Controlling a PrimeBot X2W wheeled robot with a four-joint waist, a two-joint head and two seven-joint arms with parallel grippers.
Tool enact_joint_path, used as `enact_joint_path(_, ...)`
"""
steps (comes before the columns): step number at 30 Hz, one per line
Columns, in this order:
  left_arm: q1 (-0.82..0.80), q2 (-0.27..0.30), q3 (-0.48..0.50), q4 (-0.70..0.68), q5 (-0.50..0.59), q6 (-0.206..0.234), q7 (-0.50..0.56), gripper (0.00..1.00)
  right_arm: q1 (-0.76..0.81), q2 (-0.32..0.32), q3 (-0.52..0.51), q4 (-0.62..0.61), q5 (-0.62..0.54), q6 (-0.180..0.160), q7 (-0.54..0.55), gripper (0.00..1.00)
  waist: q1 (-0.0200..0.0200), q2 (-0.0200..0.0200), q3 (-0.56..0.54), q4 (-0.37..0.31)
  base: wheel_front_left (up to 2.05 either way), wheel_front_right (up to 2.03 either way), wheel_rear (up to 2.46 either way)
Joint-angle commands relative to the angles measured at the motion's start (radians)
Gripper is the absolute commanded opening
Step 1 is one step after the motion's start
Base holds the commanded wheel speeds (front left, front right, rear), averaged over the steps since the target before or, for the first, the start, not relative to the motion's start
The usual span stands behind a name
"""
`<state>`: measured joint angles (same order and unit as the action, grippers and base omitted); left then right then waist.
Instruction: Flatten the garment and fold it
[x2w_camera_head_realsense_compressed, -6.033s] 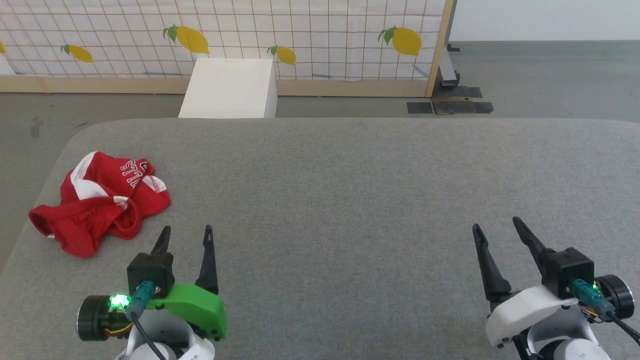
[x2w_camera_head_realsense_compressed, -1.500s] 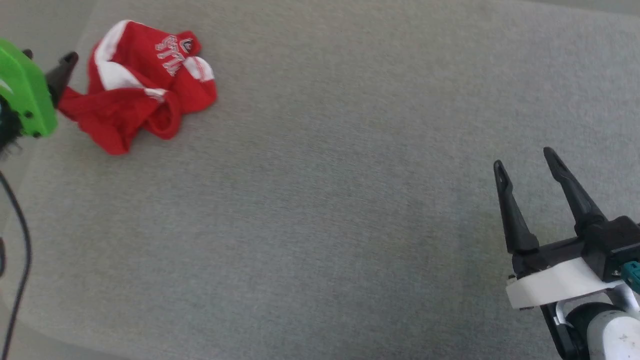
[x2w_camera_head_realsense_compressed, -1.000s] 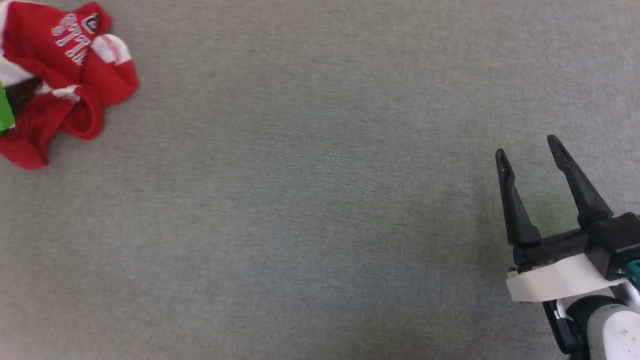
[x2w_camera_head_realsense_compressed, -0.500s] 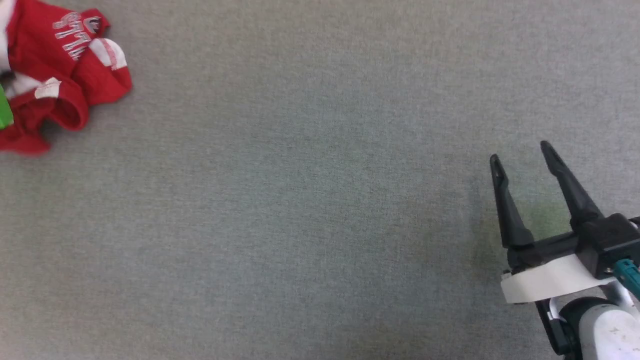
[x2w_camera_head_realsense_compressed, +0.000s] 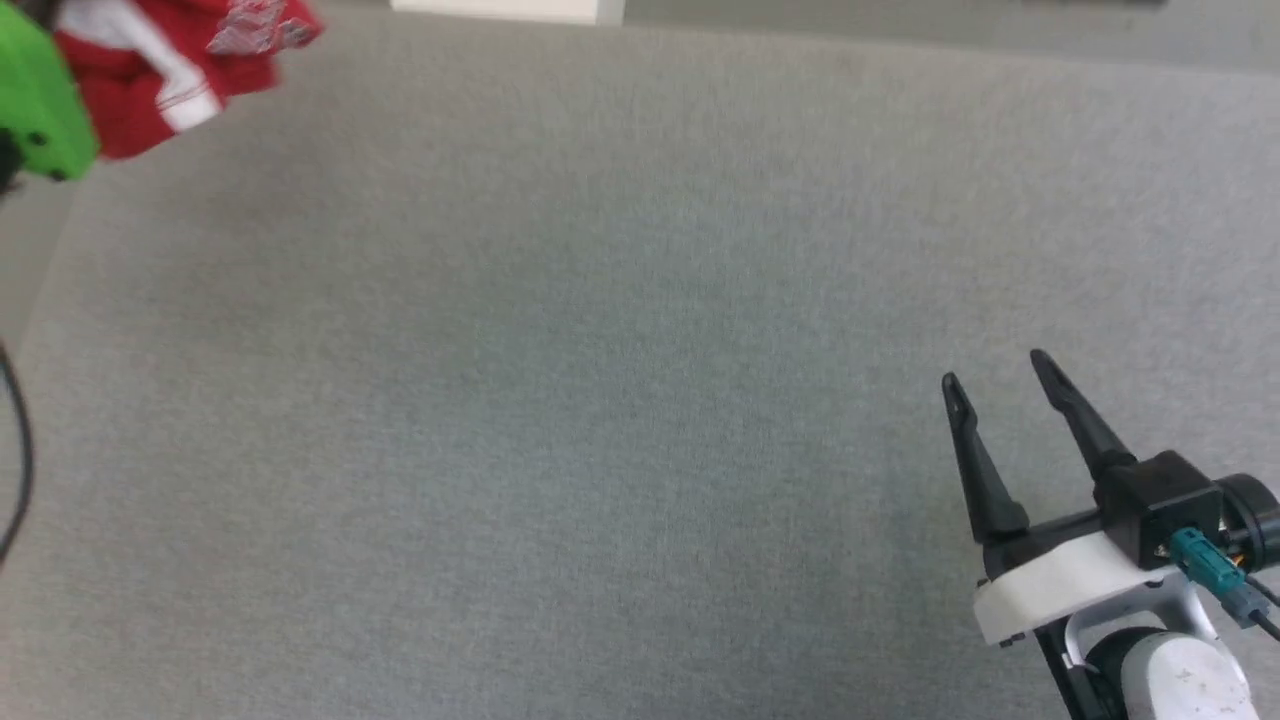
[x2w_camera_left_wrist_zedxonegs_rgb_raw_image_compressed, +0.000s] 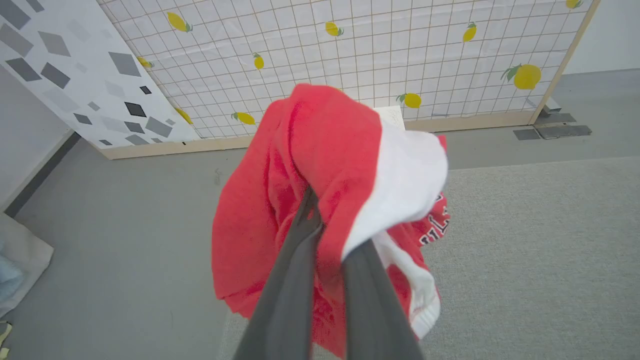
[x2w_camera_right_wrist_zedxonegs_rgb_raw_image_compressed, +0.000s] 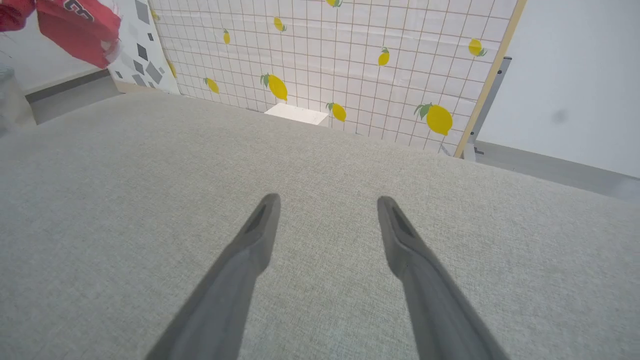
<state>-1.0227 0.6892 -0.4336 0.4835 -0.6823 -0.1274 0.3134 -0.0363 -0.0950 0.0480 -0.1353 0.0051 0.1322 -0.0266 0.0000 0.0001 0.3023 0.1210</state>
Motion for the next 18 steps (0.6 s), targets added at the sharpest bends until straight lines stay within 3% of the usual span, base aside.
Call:
enact_joint_path(1,-0.021,-0.007,-0.021,-0.027,-0.018,-0.003,-0.019,0.0,0.008,0.004,0.003,0.008,0.009,-0.002,-0.003,1.0,0.0,-0.0001,-0.115,0.001,0.0,0.0,0.0)
enact_joint_path(9,0.016,-0.088,-0.171,-0.188,-0.049,-0.003,-0.055,0.0,0.002,0.013,0.004,0.041,0.029,-0.002,-0.011,1.0,0.0,-0.0001,-0.19,-0.06,0.0,0.0,0.0)
enact_joint_path(18,0.133,-0.22,-0.299,-0.209,-0.012,0.028,-0.065,0.0,-0.024,0.017,-0.014,0.041,0.035,-0.002,-0.026,1.0,0.0,-0.0001,-0.163,-0.202,0.0,0.0,0.0)
